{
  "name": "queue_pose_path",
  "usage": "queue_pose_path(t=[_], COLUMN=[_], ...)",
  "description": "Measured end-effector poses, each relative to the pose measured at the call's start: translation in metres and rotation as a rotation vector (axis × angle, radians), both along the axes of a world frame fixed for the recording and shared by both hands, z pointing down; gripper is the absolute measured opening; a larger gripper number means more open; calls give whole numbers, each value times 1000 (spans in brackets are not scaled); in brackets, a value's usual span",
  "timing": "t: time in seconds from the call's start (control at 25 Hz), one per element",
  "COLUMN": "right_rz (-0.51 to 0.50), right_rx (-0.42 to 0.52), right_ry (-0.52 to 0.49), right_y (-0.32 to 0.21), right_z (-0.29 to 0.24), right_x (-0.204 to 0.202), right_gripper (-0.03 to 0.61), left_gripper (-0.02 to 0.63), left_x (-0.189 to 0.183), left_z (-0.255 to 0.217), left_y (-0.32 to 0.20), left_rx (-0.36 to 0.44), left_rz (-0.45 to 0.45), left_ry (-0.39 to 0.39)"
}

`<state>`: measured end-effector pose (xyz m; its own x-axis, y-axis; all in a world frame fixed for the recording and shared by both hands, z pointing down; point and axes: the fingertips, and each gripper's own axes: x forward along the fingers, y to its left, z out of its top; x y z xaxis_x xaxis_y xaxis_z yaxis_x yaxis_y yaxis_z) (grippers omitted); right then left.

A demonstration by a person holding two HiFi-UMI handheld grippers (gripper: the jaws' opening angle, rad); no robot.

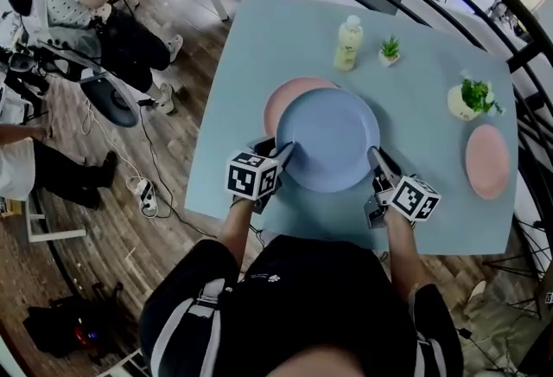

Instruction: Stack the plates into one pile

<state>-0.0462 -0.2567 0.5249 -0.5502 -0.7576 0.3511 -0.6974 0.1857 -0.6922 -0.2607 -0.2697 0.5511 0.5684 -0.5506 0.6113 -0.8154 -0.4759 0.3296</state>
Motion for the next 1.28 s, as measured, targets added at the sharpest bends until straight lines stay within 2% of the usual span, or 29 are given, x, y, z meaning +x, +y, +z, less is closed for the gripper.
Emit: queue_pose_path(t=[0.28,0.6,1.08,1.28], right_rz=[16,-20,-65,-96], right_rx=[-23,-61,-112,-105], right_ry=[0,17,104,142], right_y=[-20,-34,-42,-46], right_z=[12,24,52,54], right_x=[-16,-36,-39,-45], right_gripper=[71,81,80,87], left_gripper=[133,133,133,135], left_x=[-17,-36,-37,-41], left_z=[12,19,40,43], left_y=[-25,-45,-60,-66], left_rx=[-1,-4,0,-10], left_rz=[-1,-34,-7,-6], left_ry=[-25,-21,-112,-121])
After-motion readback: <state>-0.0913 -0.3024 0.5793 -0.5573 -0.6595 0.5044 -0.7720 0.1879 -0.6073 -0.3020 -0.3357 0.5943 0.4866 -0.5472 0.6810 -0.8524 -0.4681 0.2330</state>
